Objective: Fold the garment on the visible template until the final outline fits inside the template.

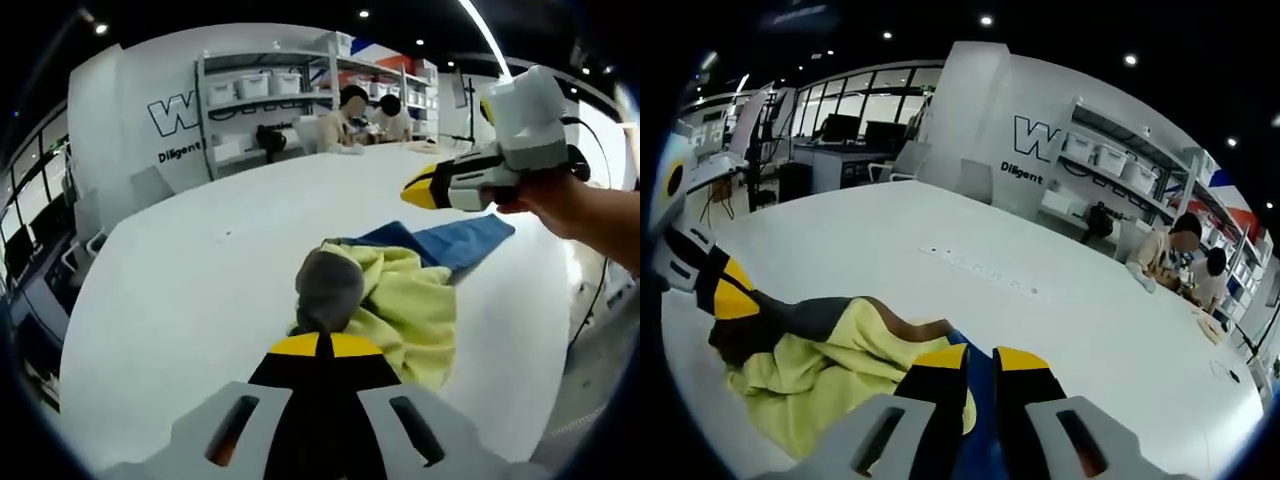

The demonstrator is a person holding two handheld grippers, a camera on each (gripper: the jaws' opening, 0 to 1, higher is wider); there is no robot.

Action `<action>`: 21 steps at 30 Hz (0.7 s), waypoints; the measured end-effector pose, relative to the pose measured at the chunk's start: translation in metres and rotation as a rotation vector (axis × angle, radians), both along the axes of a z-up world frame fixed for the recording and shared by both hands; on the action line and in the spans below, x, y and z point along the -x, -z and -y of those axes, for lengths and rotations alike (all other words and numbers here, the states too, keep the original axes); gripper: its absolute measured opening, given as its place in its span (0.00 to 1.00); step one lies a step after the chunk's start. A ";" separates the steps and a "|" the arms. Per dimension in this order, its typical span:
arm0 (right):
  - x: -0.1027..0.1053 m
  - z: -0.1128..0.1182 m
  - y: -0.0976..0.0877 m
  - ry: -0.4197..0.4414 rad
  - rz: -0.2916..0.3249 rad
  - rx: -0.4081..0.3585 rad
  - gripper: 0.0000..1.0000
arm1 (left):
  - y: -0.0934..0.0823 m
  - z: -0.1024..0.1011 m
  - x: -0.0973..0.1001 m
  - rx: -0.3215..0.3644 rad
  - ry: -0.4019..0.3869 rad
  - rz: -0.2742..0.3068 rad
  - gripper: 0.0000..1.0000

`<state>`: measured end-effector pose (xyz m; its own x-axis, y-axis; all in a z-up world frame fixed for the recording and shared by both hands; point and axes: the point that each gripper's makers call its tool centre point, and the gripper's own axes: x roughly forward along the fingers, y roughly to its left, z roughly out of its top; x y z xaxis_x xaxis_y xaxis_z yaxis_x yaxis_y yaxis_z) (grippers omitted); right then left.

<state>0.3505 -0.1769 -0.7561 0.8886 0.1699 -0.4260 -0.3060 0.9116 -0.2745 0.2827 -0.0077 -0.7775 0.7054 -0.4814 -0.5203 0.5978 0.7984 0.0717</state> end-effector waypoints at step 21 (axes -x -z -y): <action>-0.051 0.001 0.043 0.000 -0.084 -0.033 0.08 | -0.003 -0.014 0.004 0.023 -0.005 -0.017 0.00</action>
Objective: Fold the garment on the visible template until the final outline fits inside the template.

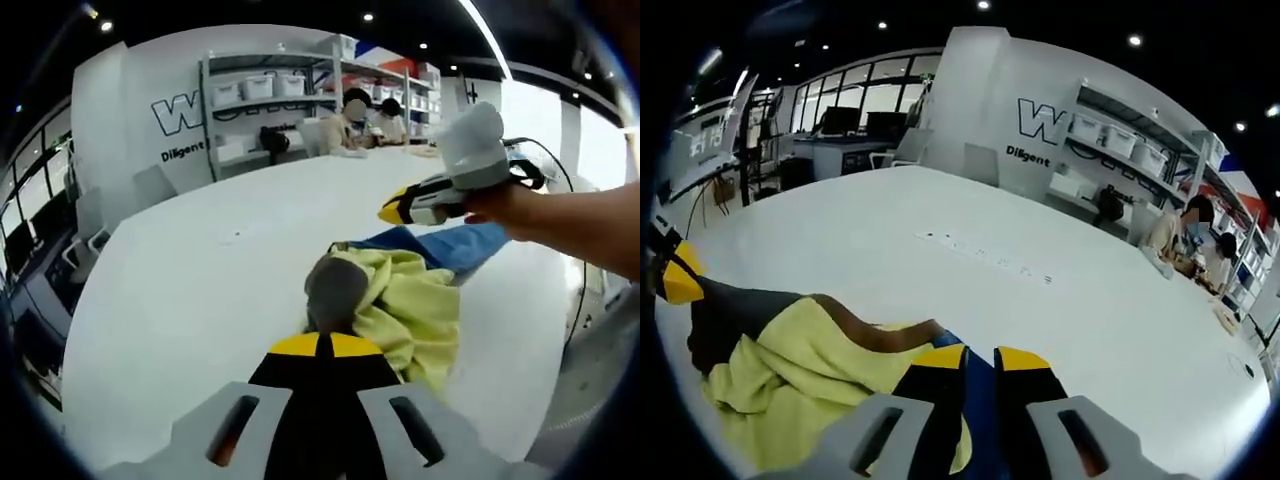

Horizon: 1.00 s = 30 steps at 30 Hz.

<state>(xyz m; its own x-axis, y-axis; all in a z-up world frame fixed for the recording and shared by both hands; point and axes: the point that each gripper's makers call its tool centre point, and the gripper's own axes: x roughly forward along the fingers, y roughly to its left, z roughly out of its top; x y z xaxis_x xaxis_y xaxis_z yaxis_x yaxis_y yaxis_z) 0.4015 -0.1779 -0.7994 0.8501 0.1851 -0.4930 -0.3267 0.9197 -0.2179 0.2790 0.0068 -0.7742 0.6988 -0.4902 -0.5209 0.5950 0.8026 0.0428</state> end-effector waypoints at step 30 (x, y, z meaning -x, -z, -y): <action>-0.033 -0.020 0.061 -0.166 -0.253 0.038 0.14 | 0.005 -0.009 -0.006 0.012 -0.025 -0.031 0.00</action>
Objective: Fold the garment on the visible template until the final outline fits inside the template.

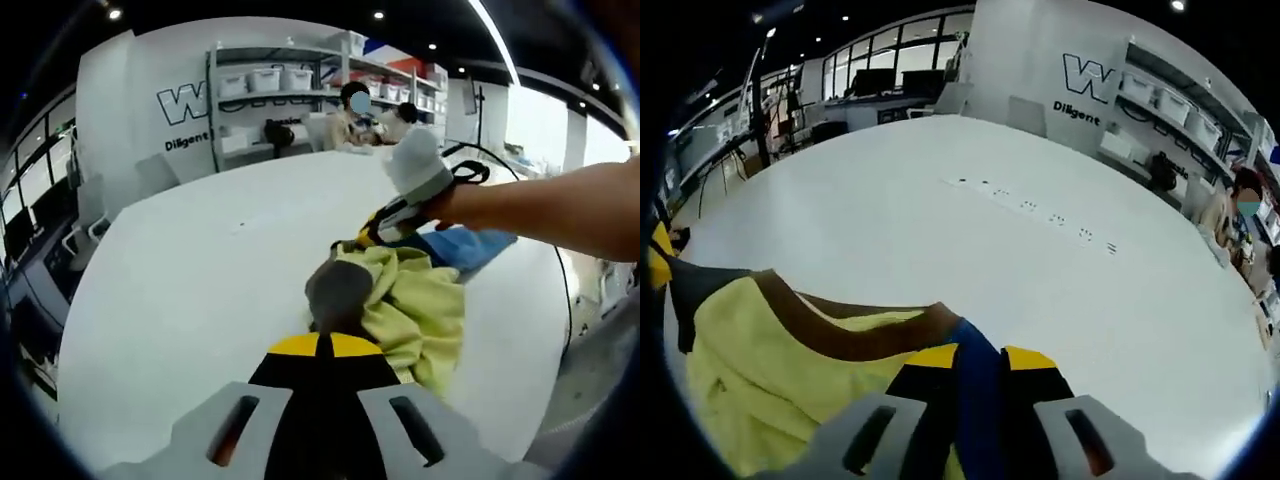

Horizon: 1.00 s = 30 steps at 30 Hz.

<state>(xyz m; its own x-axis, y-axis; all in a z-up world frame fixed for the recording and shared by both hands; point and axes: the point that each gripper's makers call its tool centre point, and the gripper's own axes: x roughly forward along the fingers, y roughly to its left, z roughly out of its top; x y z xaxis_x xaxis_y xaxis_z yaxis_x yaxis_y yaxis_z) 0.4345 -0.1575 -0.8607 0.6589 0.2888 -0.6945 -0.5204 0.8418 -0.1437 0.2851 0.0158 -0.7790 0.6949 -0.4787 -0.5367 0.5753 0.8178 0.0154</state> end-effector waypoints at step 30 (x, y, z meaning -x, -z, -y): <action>-0.003 0.000 0.005 0.022 -0.058 -0.094 0.18 | 0.000 -0.003 -0.003 0.007 -0.015 -0.005 0.00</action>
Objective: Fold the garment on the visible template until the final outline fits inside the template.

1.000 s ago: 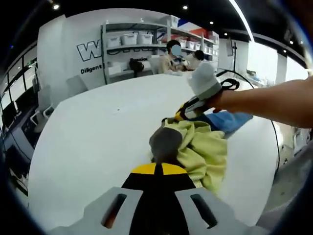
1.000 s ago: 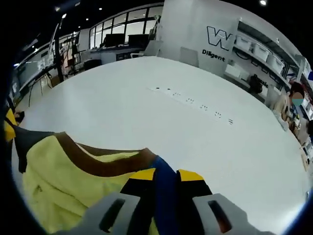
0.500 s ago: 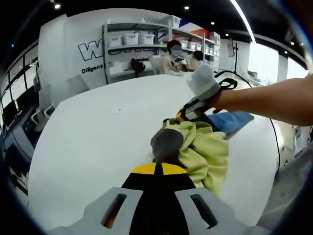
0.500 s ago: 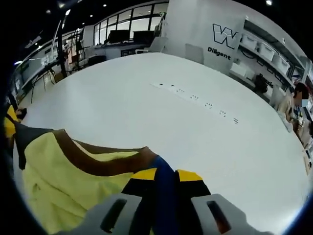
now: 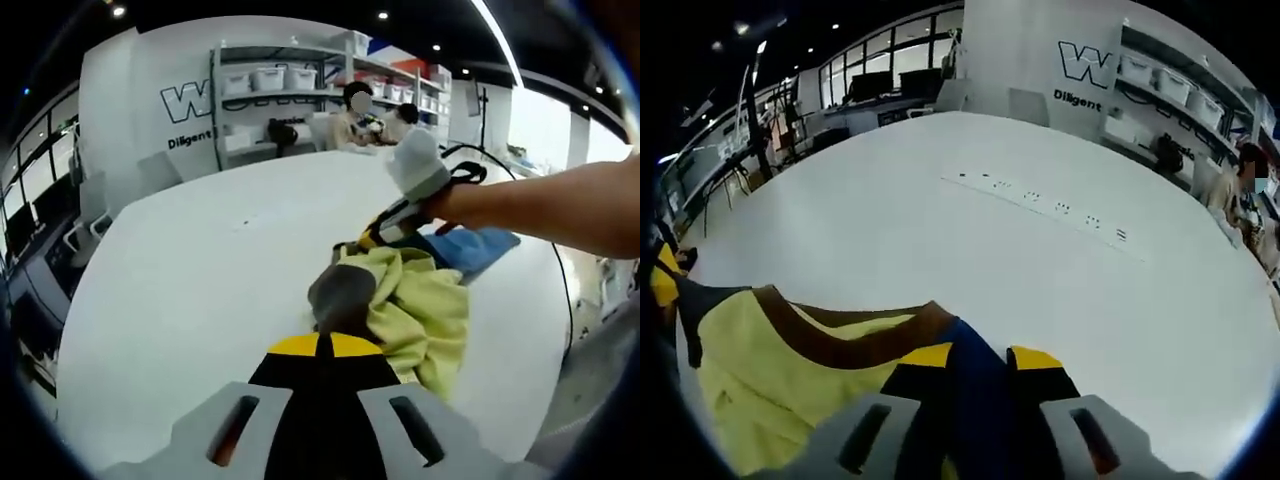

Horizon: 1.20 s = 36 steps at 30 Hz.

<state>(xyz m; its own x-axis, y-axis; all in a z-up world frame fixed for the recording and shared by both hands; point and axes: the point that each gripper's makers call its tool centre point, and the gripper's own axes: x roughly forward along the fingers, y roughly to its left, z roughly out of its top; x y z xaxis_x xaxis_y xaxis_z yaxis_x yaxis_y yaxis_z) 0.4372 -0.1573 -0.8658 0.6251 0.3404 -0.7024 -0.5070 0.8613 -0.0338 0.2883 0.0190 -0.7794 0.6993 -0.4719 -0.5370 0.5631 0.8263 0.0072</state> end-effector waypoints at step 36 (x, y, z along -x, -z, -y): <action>0.004 0.029 -0.083 0.058 0.275 0.013 0.00 | -0.007 -0.009 -0.020 -0.044 0.001 0.032 0.00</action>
<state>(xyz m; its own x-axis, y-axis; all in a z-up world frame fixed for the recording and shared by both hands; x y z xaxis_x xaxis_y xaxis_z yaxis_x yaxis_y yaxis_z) 0.4337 -0.1867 -0.7830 0.8109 0.2905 -0.5079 -0.4272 0.8871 -0.1747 0.3084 0.0280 -0.7726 0.7163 -0.4486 -0.5344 0.5626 0.8244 0.0620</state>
